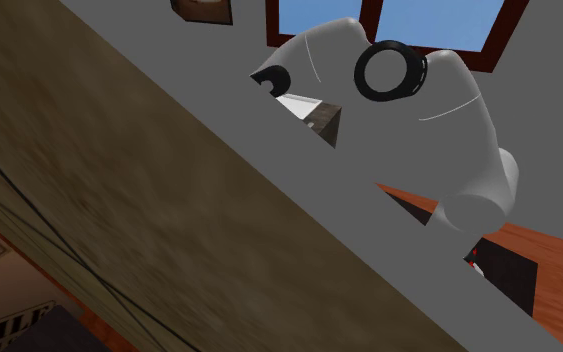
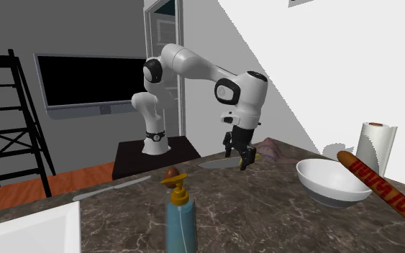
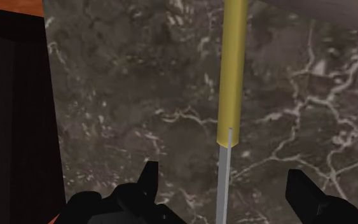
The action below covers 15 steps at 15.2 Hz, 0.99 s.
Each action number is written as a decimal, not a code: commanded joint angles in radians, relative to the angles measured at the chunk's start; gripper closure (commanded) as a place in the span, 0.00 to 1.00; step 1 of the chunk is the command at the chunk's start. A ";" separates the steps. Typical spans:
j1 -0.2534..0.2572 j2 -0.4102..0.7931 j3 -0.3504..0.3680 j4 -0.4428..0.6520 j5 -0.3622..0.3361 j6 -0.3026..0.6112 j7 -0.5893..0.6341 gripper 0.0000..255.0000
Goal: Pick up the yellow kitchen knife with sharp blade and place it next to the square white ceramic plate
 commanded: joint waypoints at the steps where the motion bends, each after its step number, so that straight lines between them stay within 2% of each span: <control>1: -0.002 -0.001 0.000 -0.008 0.000 0.007 0.000 0.00; 6: -0.002 -0.001 0.000 -0.007 0.000 0.006 0.000 0.00; 7: -0.002 -0.001 0.000 -0.007 0.000 0.006 0.000 1.00; 15: -0.002 -0.001 0.000 -0.007 0.000 0.006 0.000 1.00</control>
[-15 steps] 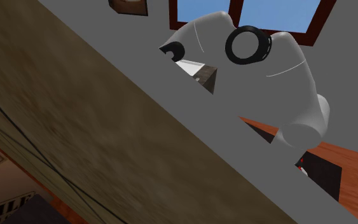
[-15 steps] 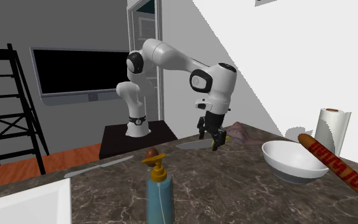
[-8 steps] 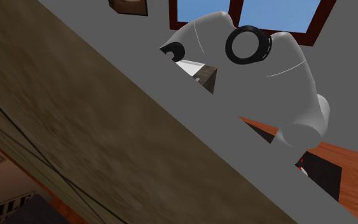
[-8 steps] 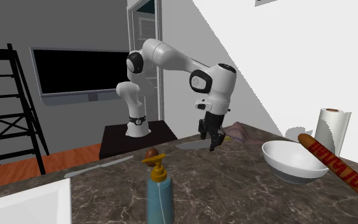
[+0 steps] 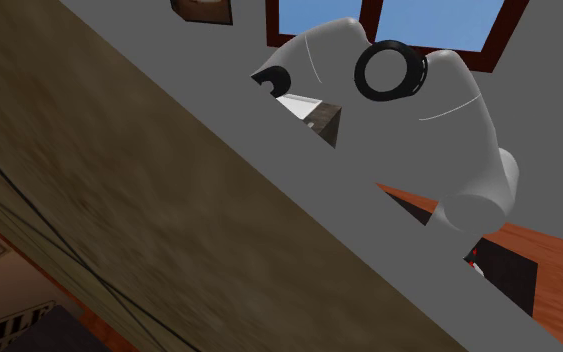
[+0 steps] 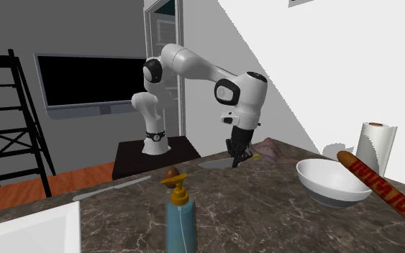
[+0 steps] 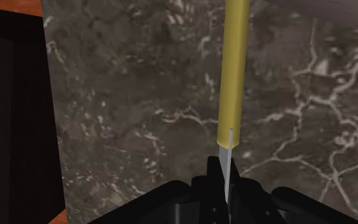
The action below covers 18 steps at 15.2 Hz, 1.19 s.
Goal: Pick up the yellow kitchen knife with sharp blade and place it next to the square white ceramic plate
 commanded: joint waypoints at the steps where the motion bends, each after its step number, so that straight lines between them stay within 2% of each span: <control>1: 0.000 0.000 0.000 0.000 0.000 0.000 0.000 1.00; 18: 0.012 -0.058 0.018 0.141 0.029 -0.190 -0.024 1.00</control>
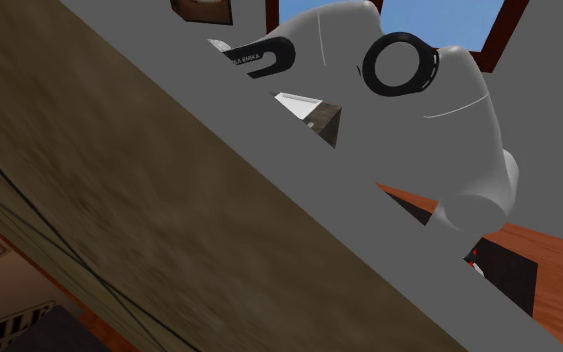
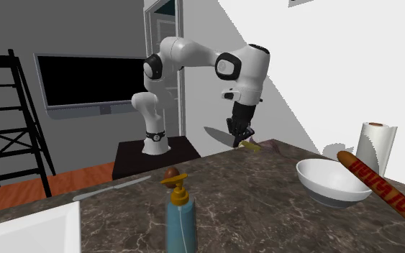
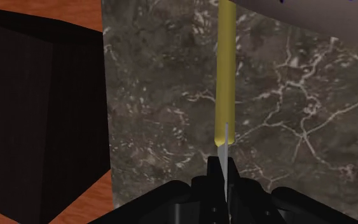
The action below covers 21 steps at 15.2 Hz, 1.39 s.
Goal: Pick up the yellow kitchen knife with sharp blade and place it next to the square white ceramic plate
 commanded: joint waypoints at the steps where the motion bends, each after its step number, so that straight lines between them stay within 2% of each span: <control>1: 0.004 -0.002 0.001 0.025 0.001 -0.026 -0.003 1.00; 9: 0.022 -0.002 0.003 0.128 0.004 -0.125 -0.013 1.00; 15: -0.101 -0.070 -0.014 0.026 0.016 -0.083 -0.127 1.00; 21: -0.203 -0.098 -0.042 -0.008 0.016 -0.065 -0.245 1.00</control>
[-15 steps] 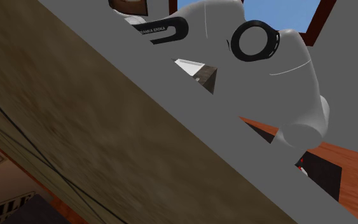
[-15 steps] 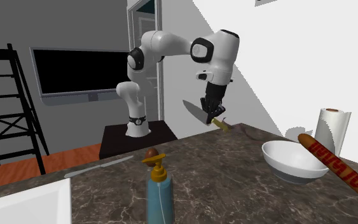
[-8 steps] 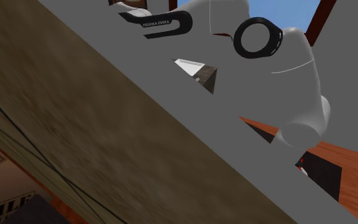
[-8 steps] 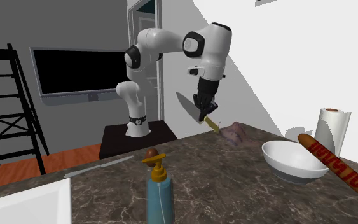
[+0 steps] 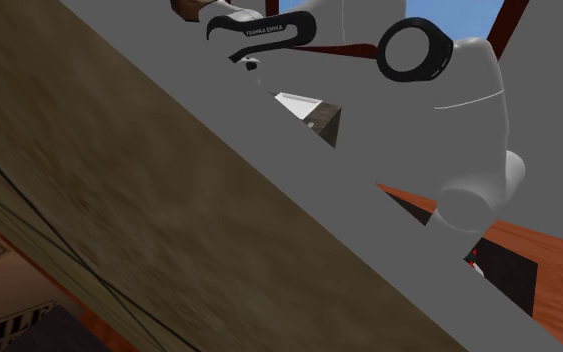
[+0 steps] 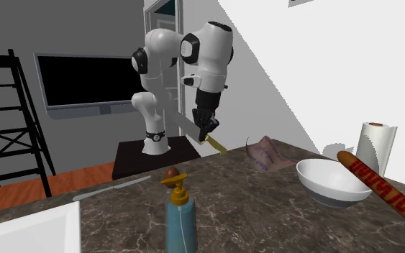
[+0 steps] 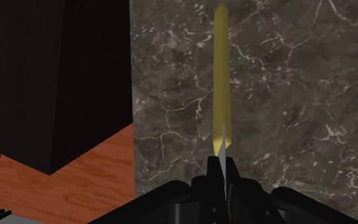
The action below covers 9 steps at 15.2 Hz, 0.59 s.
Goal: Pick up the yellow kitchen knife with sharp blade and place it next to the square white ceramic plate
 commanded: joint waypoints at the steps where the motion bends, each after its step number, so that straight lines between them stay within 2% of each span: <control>1: -0.033 -0.008 -0.009 -0.006 0.000 0.002 -0.041 1.00; 9: -0.137 0.024 -0.055 0.057 -0.019 -0.009 -0.200 1.00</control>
